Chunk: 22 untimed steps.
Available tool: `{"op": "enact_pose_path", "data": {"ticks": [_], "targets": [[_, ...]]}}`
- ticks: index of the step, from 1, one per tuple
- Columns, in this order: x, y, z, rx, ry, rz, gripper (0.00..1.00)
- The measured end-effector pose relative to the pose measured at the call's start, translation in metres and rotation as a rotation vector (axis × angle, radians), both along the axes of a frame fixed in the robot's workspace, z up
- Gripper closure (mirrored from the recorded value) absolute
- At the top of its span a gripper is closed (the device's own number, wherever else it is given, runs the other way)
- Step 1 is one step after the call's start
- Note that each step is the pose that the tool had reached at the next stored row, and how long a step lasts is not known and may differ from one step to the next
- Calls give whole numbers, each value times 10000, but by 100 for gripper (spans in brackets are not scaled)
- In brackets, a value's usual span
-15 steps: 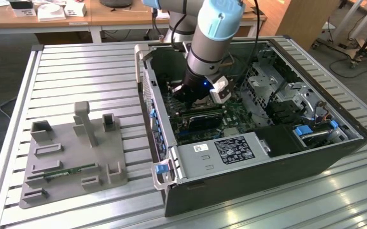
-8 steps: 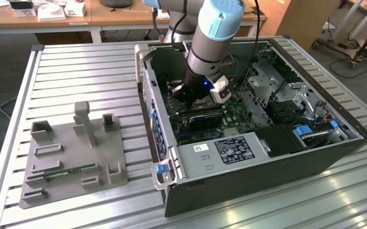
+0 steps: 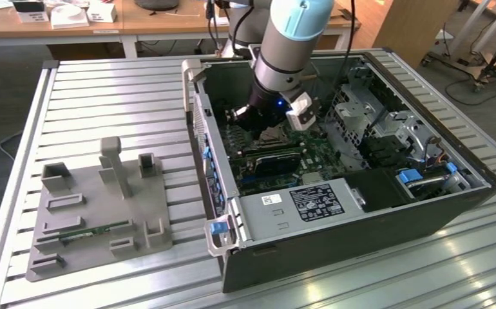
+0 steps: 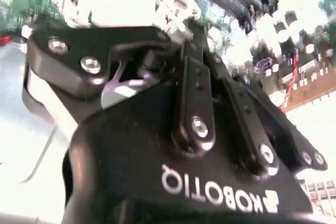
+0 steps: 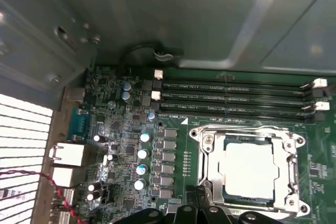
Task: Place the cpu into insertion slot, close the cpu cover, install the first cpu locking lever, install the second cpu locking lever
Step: 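Install the second cpu locking lever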
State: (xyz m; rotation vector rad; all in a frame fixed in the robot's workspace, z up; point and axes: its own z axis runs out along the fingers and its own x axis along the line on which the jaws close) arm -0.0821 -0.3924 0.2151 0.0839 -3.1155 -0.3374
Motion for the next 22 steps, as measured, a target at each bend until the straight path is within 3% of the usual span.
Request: {"op": "enact_pose_path", "data": {"ticks": [8, 12, 18, 22], "targets": [[3, 6, 136, 7, 0, -1, 90], [40, 7, 143, 8, -1, -1, 90], [191, 9, 143, 7, 2, -1, 90], [210, 9, 143, 7, 2, -1, 90]]}}
